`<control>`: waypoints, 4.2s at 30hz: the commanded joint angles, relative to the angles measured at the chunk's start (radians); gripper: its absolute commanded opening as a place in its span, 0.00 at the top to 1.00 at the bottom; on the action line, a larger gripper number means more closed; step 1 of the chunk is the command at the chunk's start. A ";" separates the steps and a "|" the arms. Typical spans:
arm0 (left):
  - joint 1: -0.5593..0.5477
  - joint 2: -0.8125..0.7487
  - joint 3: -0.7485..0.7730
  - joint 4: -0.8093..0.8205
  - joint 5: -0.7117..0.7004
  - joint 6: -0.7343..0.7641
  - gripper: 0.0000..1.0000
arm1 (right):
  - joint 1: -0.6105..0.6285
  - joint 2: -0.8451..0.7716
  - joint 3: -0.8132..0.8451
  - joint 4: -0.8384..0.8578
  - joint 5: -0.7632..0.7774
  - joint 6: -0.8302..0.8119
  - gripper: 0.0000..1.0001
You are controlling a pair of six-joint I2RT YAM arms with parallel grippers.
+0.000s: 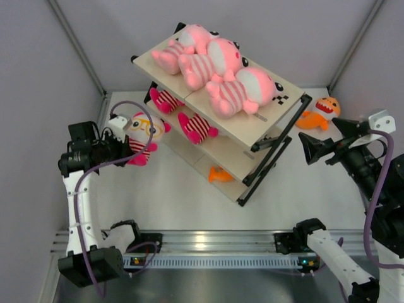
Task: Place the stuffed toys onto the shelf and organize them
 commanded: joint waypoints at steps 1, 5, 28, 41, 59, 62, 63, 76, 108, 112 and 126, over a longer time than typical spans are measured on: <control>0.002 -0.002 0.024 -0.324 0.141 0.258 1.00 | -0.006 0.024 0.059 0.023 -0.062 -0.003 0.01; 0.002 -0.019 0.091 -0.574 0.219 0.504 1.00 | -0.007 0.040 0.068 0.044 -0.096 0.012 0.01; -0.482 0.004 0.295 -0.543 0.364 0.272 1.00 | -0.007 0.027 0.057 0.078 -0.091 0.123 0.01; -0.652 0.086 0.294 -0.535 0.394 0.275 1.00 | -0.006 0.027 0.100 0.067 0.007 0.186 0.03; -0.911 0.159 0.343 -0.016 -0.040 -0.314 1.00 | -0.006 0.023 0.054 0.095 0.105 0.244 0.05; -0.928 0.166 0.326 0.038 -0.097 -0.383 1.00 | -0.006 0.029 0.059 0.092 0.103 0.246 0.05; -0.933 0.172 0.326 0.048 -0.105 -0.395 1.00 | -0.006 0.030 0.062 0.090 0.105 0.246 0.05; -1.038 0.232 0.362 0.120 -0.152 -0.441 0.95 | -0.007 0.029 0.058 0.089 0.114 0.253 0.05; -1.034 0.157 0.357 0.250 -0.252 -0.426 0.31 | -0.006 0.030 0.117 0.034 0.079 0.230 0.05; -1.028 0.142 0.418 0.186 -0.205 -0.342 0.29 | -0.007 0.061 0.154 0.002 -0.005 0.218 0.06; -0.792 -0.073 0.412 -0.130 -0.516 -0.118 0.16 | -0.006 0.331 0.447 0.072 -0.416 0.303 0.14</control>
